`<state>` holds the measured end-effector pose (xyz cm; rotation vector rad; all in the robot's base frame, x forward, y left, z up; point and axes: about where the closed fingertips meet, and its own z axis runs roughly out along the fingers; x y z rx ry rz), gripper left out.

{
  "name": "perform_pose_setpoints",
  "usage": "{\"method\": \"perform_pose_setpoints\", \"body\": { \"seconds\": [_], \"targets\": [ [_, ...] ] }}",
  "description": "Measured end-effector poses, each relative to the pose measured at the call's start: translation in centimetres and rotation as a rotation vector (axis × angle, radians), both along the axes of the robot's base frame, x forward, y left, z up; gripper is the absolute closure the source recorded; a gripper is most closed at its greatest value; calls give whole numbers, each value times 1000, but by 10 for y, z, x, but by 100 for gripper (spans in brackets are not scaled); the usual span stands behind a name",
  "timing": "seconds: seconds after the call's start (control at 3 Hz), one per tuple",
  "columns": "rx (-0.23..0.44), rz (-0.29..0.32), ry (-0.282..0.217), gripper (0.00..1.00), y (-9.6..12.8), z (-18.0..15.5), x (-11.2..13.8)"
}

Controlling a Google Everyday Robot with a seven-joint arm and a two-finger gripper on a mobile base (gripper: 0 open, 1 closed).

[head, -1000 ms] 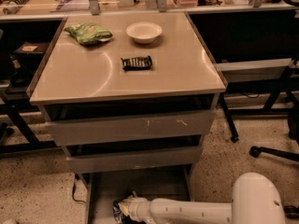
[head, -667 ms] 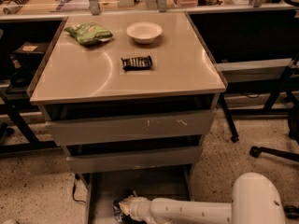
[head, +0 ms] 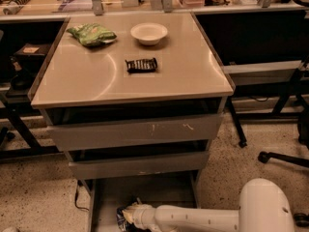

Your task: Place blue chip bag into bottom drawer

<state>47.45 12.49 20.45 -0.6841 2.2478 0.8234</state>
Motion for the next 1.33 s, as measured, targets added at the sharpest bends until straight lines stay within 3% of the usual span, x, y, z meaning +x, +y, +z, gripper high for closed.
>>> {"method": "perform_pose_setpoints", "body": {
  "seconds": [0.33, 0.67, 1.0, 1.33],
  "targets": [
    [0, 0, 0, 13, 0, 0, 0],
    [0, 0, 0, 0, 0, 0, 0],
    [0, 0, 0, 0, 0, 0, 0],
    [-37, -14, -48, 0, 1, 22, 13]
  ]
}}
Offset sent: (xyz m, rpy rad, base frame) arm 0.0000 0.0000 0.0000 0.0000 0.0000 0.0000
